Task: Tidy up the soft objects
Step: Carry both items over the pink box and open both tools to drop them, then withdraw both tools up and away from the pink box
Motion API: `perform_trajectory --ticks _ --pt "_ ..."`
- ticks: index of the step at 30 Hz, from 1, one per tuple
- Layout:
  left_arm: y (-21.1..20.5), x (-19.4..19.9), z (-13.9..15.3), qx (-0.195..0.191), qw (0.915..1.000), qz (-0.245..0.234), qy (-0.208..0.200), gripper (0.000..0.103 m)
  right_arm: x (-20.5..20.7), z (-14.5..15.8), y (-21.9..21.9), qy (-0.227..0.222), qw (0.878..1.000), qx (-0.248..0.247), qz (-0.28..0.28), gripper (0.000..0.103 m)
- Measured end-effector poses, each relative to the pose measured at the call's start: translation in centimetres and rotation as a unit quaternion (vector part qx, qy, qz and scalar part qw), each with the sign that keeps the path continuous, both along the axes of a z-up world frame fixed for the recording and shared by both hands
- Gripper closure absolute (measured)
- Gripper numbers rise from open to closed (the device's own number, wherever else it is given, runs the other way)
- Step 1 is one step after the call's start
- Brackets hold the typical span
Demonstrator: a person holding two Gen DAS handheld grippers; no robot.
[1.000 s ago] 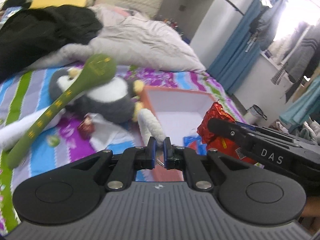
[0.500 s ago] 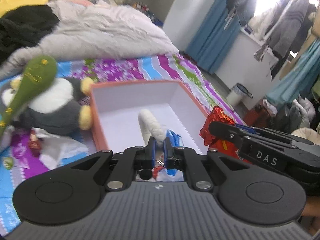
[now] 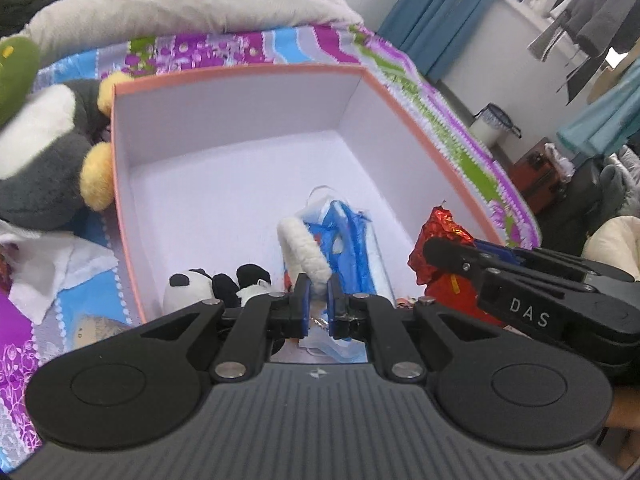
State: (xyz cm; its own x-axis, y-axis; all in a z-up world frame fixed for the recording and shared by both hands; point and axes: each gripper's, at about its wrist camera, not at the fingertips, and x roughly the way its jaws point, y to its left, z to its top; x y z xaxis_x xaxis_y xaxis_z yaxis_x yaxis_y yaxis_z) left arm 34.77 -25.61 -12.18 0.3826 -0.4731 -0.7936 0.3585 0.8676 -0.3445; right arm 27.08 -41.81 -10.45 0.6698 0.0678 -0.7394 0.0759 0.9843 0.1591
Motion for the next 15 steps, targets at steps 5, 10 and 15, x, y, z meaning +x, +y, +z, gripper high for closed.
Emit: perform_trajectory --ticks 5,10,15 --pt "-1.2 0.5 -1.5 0.018 0.9998 -0.002 0.005 0.093 0.7 -1.0 -0.6 0.011 1.000 -0.006 0.002 0.077" --pt "-1.3 0.6 -1.4 0.019 0.9998 0.003 0.008 0.073 0.2 0.1 -1.3 -0.004 1.000 0.004 -0.010 0.037" --pt "-0.3 -0.5 1.3 0.020 0.9994 0.010 -0.026 0.073 -1.0 2.6 -1.0 -0.031 0.999 0.000 -0.016 0.036"
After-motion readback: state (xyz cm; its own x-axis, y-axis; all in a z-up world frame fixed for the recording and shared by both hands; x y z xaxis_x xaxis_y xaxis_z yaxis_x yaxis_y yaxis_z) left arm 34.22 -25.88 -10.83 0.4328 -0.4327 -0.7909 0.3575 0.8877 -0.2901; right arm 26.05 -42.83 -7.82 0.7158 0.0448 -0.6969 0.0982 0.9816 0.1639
